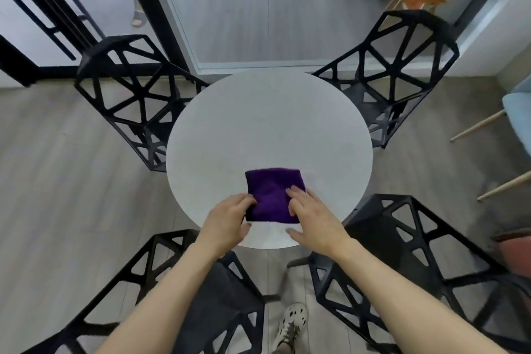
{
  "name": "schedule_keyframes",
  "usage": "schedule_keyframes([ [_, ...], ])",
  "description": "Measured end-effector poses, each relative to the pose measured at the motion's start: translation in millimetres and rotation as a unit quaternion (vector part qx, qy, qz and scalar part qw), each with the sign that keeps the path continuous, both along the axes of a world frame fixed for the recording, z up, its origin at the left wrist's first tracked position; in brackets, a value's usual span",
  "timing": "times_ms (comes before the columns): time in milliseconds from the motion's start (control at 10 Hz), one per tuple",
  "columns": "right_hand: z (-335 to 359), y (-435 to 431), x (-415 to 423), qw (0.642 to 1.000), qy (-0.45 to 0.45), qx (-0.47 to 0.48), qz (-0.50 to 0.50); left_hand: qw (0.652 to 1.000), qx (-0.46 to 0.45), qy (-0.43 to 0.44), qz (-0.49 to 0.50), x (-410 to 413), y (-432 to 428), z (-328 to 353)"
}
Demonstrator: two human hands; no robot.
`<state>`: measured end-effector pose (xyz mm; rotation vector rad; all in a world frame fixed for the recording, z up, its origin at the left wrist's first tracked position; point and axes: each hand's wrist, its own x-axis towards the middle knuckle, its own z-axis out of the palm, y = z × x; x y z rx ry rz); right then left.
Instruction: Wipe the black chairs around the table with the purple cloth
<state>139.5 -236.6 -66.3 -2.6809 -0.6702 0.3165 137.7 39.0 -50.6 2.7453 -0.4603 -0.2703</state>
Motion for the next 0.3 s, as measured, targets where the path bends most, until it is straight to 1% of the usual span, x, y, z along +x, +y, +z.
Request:
schedule_keyframes([
  [100, -48, -4, -15, 0.983, 0.139, -0.11, 0.046, 0.976, 0.088, 0.193, -0.052, -15, -2, -47],
  [200, -57, -12, -22, 0.987, 0.136, -0.09, 0.014, 0.975, 0.098, 0.198, -0.027, -16, -5, -57],
  [300, -42, -19, -27, 0.984, 0.14, -0.109, 0.007, 0.972, 0.095, 0.214, -0.011, -19, -6, -45],
])
